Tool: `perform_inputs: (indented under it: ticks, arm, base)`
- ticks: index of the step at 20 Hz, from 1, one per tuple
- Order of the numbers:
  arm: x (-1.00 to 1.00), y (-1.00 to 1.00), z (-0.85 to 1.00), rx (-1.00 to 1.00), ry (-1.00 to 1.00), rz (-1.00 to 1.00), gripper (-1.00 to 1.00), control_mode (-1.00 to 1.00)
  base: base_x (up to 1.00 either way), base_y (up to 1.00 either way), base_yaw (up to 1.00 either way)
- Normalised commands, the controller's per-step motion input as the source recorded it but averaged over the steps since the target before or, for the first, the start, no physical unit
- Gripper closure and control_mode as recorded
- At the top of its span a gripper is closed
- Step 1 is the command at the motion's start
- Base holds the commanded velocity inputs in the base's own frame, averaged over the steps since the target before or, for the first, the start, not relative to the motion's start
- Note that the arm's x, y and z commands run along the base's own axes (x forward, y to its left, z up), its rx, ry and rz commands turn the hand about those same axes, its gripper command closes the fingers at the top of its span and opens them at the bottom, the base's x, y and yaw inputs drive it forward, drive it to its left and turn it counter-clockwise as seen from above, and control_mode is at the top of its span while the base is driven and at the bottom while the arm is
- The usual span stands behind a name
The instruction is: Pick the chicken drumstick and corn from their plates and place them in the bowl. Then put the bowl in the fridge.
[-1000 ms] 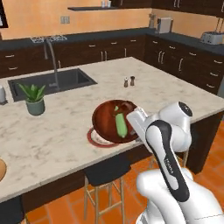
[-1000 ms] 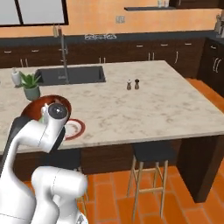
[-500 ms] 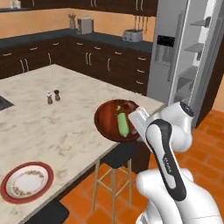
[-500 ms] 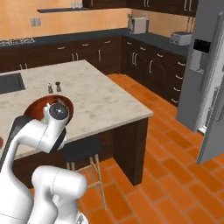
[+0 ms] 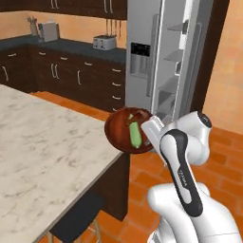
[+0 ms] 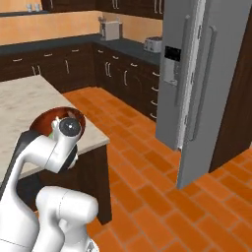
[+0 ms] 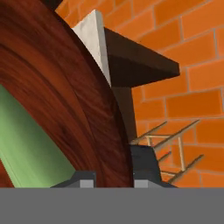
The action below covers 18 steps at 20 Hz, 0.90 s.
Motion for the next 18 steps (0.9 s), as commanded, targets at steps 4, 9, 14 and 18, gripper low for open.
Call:
perform_inputs:
  ticks: [4, 9, 14, 18]
  arm:
    - [0.0, 0.0, 0.0, 0.0, 0.0, 0.0, 1.0, 1.0]
    - [0.0, 0.0, 0.0, 0.0, 0.0, 0.0, 1.0, 1.0]
    - [0.0, 0.0, 0.0, 0.0, 0.0, 0.0, 1.0, 1.0]
    - [0.0, 0.0, 0.0, 0.0, 0.0, 0.0, 1.0, 1.0]
  base:
    - [1.0, -1.0, 0.0]
    - [1.0, -1.0, 0.12]
    - [1.0, -0.76, 0.32]
    - [0.81, -0.19, 0.65]
